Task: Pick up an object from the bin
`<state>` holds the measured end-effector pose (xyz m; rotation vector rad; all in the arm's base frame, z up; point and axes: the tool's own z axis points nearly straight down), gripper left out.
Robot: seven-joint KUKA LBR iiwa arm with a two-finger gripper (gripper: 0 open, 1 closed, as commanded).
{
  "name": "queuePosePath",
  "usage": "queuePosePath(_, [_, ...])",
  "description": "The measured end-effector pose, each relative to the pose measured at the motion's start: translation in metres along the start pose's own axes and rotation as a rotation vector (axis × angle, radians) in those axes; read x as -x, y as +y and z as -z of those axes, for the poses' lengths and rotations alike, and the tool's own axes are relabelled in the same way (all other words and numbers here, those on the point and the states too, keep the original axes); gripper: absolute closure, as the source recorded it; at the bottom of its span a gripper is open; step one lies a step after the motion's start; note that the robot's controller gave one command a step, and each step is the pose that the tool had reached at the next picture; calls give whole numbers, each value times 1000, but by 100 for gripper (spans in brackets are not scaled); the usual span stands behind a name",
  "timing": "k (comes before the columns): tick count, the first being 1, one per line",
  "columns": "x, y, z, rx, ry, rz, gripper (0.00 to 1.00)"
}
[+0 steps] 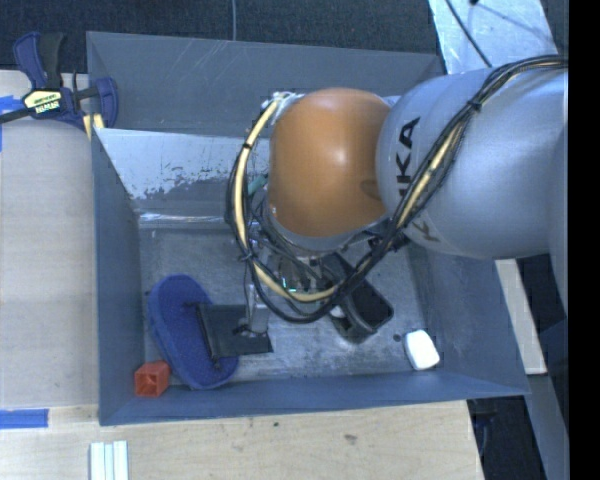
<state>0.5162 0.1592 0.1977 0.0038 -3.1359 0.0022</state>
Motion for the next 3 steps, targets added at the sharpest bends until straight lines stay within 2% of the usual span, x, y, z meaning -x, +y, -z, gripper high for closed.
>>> queuePosePath(1, [-2, -29, -131, 0, -1, -95, 0])
queuePosePath(2, [0, -28, -127, 3, -10, -97, 100])
queuePosePath(3, [11, -10, 27, 5, -17, -47, 100])
